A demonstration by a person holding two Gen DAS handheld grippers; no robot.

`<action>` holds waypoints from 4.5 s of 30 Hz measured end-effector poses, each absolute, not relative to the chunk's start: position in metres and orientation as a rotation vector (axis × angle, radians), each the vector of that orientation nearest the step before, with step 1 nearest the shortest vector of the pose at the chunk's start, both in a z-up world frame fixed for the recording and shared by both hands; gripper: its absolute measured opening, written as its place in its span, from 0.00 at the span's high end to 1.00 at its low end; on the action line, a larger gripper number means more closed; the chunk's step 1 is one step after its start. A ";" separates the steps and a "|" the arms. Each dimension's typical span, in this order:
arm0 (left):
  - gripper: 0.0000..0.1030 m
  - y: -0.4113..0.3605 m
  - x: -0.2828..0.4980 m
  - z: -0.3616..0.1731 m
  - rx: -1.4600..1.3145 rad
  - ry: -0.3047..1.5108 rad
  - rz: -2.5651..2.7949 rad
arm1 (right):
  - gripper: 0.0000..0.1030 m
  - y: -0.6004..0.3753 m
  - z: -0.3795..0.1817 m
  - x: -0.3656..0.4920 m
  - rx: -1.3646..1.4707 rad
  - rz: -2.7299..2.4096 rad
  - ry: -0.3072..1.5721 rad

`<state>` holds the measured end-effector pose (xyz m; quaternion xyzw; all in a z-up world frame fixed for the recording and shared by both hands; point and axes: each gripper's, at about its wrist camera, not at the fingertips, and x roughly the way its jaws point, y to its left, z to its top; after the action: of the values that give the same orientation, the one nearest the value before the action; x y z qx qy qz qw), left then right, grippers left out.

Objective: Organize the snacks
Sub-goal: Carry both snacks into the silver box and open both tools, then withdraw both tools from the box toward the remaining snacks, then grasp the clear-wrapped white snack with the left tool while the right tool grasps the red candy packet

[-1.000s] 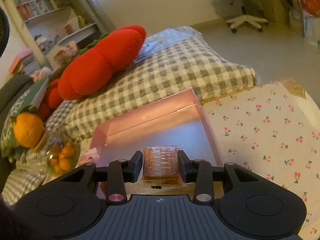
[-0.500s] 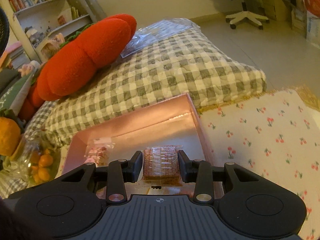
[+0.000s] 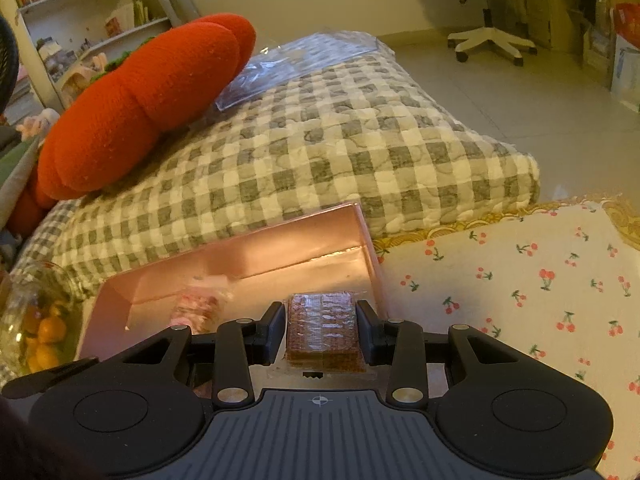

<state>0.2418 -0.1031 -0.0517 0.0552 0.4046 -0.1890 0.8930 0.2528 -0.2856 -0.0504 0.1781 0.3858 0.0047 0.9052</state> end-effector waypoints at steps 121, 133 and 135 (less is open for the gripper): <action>0.78 0.020 0.098 -0.040 0.013 1.058 -0.418 | 0.27 -0.233 -0.057 0.102 0.266 0.025 0.968; 0.79 0.022 0.099 -0.038 0.000 1.061 -0.405 | 0.59 -0.228 -0.060 0.102 0.211 0.021 0.969; 0.79 0.023 0.099 -0.038 -0.003 1.060 -0.404 | 0.59 -0.228 -0.059 0.101 0.214 0.021 0.972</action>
<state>0.0991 0.0226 -0.0376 -0.0012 0.5021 -0.1913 0.8434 0.1014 -0.2283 -0.0589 0.1027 0.4661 0.0100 0.8787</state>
